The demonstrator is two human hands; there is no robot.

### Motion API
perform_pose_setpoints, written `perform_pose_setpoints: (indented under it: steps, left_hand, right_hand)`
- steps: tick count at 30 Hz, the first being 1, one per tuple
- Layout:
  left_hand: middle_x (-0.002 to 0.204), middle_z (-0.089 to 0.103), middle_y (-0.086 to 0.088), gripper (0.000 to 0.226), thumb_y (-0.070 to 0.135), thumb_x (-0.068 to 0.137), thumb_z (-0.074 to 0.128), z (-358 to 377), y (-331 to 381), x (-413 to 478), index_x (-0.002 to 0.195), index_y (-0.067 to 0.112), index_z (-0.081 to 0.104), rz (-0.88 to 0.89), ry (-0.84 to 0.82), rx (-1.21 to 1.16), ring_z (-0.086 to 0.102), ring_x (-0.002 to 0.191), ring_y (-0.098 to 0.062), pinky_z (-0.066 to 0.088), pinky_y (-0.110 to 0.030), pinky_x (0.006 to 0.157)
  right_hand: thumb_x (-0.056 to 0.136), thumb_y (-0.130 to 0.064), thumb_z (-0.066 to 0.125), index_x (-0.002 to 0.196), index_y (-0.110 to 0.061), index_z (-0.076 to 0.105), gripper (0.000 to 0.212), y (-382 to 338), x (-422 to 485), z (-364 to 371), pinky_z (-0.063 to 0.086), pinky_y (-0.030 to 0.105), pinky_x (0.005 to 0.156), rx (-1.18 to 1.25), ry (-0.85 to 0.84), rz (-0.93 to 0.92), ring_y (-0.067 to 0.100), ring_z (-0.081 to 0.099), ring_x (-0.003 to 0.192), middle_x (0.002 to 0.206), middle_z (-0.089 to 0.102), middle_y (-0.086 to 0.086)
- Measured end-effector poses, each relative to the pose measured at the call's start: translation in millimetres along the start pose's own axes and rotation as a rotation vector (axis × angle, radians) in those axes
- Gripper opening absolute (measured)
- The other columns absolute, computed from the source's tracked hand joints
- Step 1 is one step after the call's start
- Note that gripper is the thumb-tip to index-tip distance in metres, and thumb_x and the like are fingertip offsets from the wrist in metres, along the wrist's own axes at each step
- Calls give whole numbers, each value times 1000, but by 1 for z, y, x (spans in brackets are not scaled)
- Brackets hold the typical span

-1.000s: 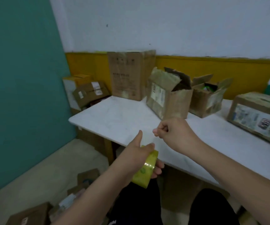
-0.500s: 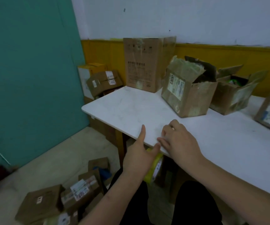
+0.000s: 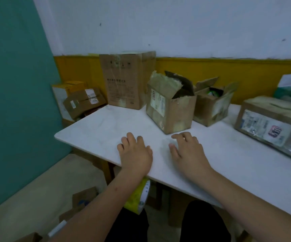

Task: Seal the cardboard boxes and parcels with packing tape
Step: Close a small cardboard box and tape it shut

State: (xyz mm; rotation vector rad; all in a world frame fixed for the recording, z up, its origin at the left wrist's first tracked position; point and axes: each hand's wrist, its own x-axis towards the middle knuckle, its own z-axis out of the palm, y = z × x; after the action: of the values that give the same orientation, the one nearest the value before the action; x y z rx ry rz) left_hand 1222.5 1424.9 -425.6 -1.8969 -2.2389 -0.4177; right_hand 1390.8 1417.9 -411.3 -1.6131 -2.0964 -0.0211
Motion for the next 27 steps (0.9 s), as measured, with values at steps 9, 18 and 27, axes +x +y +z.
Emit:
perform_pose_setpoints:
  steps: [9,18,27]
  left_hand:
    - [108,51,-1,19,22,86,55,1,97,8,103,22,63,600,384,-384,47,99,-22,38,-38,81]
    - [114,45,3,20,22,96,50,17,196,19,114,25,60,824,157,-642,42,110,-15,39,-34,92]
    - [118,44,-1,26,25,95,50,25,236,54,119,21,59,908,190,-659,41,114,-19,40,-37,97]
  right_hand:
    - [102,-40,41,121,-20,64,36,160,-14,-129,24,53,112,-460,589,68,32,53,120,128,62,4]
    - [82,-22,78,142,-13,45,69,272,-35,-127,26,41,118,-3,332,241,27,21,147,161,18,8]
    - [89,-38,67,133,-13,49,53,276,-18,-114,35,46,113,100,503,263,24,36,136,150,29,3]
